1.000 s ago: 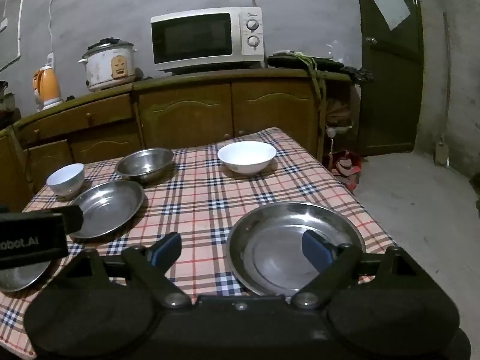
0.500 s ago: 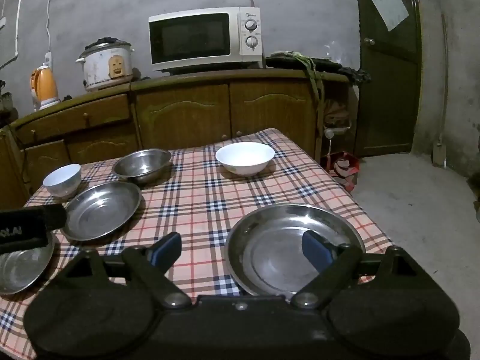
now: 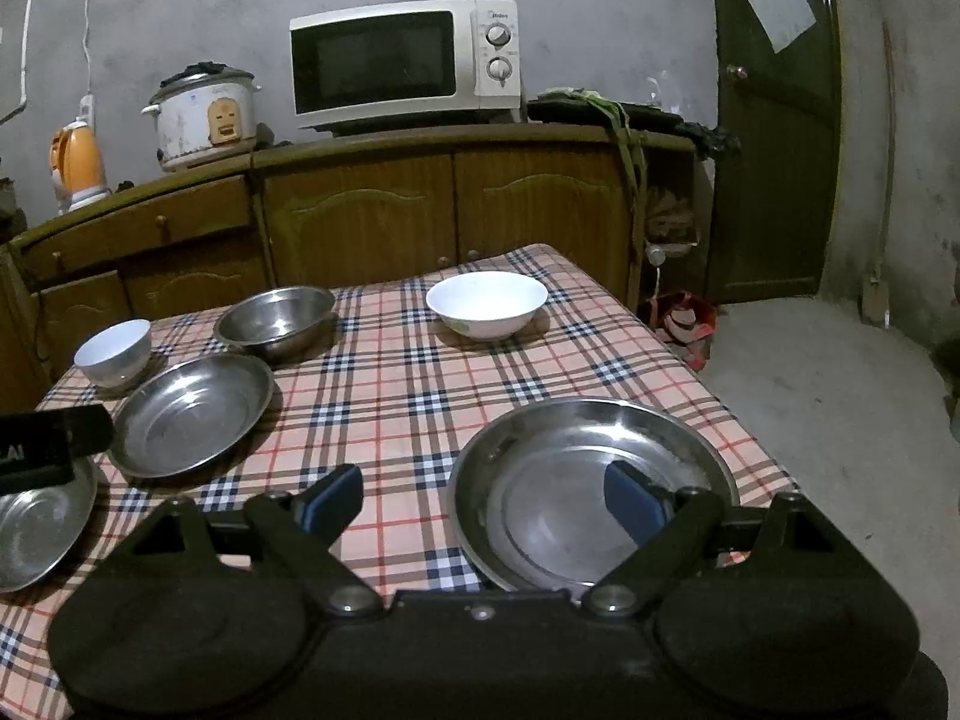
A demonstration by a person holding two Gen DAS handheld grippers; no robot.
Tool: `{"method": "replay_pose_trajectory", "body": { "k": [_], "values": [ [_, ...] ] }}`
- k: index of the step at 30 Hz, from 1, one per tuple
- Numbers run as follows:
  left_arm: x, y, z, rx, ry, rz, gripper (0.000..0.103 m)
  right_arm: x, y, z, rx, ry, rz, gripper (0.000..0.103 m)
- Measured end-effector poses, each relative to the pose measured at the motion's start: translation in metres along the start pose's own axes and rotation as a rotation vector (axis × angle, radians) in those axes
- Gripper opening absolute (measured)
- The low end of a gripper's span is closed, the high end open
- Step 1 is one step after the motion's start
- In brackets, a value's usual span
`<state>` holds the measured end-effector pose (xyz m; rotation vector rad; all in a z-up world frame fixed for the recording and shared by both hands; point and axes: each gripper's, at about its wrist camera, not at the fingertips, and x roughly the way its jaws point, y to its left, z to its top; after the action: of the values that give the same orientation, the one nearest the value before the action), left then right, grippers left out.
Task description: Organize plates and bowls
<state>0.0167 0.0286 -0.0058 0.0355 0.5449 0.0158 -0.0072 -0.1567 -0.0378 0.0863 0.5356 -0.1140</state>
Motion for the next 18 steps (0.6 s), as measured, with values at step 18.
{"method": "replay_pose_trajectory", "body": {
  "k": [18],
  "values": [
    [0.013,0.013,0.000,-0.025,0.017,0.024,0.103,0.011,0.014,0.002,-0.039,0.017,0.025,0.103]
  ]
}}
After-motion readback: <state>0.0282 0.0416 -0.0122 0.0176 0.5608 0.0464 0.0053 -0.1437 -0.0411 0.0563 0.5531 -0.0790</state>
